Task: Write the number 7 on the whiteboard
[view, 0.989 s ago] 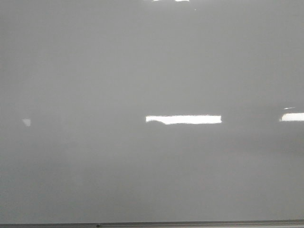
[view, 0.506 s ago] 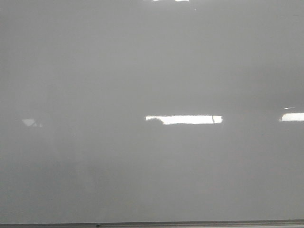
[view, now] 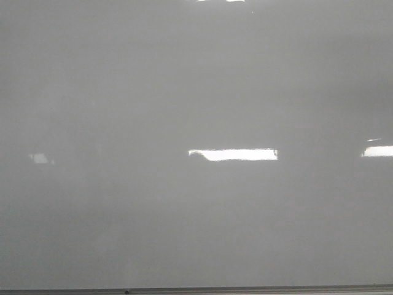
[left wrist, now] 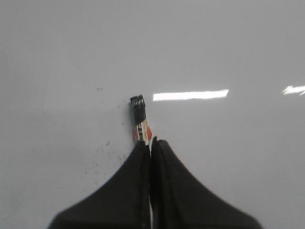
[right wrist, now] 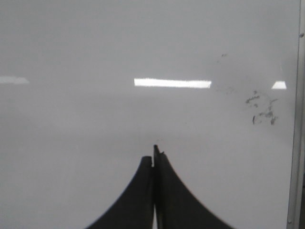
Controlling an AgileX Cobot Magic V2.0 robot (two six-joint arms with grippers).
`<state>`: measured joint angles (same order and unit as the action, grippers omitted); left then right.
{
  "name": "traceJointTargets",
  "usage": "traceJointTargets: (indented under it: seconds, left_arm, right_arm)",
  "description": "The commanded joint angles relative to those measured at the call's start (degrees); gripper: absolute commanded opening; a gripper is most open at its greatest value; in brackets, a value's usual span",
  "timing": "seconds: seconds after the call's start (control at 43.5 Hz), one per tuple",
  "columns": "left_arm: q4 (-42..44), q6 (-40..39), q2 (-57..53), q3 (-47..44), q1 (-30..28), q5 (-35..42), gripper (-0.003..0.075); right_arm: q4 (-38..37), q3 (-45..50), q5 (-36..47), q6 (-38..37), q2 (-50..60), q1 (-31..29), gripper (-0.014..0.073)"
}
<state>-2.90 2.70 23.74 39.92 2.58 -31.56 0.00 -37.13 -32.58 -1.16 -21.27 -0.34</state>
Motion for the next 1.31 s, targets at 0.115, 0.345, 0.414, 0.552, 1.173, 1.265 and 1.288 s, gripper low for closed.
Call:
traceJointTargets:
  seconds: [0.115,0.345,0.414,0.552,1.173,1.265,1.288]
  left_arm:
    - [-0.56,-0.47,4.82,-0.01,-0.02,2.54,-0.0021]
    - [-0.78,-0.47,7.92,-1.43,-0.02,2.54,-0.002]
    - [-0.78,-0.47,8.56,-1.81,-0.02,2.63,-0.0018]
    - [-0.78,-0.47,10.45,-2.21,-0.02,2.45,0.0118]
    - [-0.58,-2.34,33.23,6.2,-1.09,3.91,0.0494]
    - [-0.58,-2.7,38.19,8.79,-1.6,4.69,0.0494]
    - [-0.58,-2.7,39.18,9.4,-1.6,5.12,0.0494]
  right_arm:
    - [0.0,-1.77,3.85,-0.1,-6.45,0.01,-0.0118]
    - [0.0,-1.77,4.01,0.57,-12.67,0.01,-0.0115]
    - [0.0,-1.77,3.97,1.16,-14.18,0.01,-0.0113]
    - [0.35,-1.77,3.35,1.47,-15.72,0.06,0.0016]
    - [2.25,-2.03,0.61,3.82,-15.77,5.78,0.0563]
    - [2.25,-2.03,0.54,3.96,-15.77,5.78,0.0563]
    - [2.25,-2.03,0.6,3.96,-15.77,5.78,0.0563]
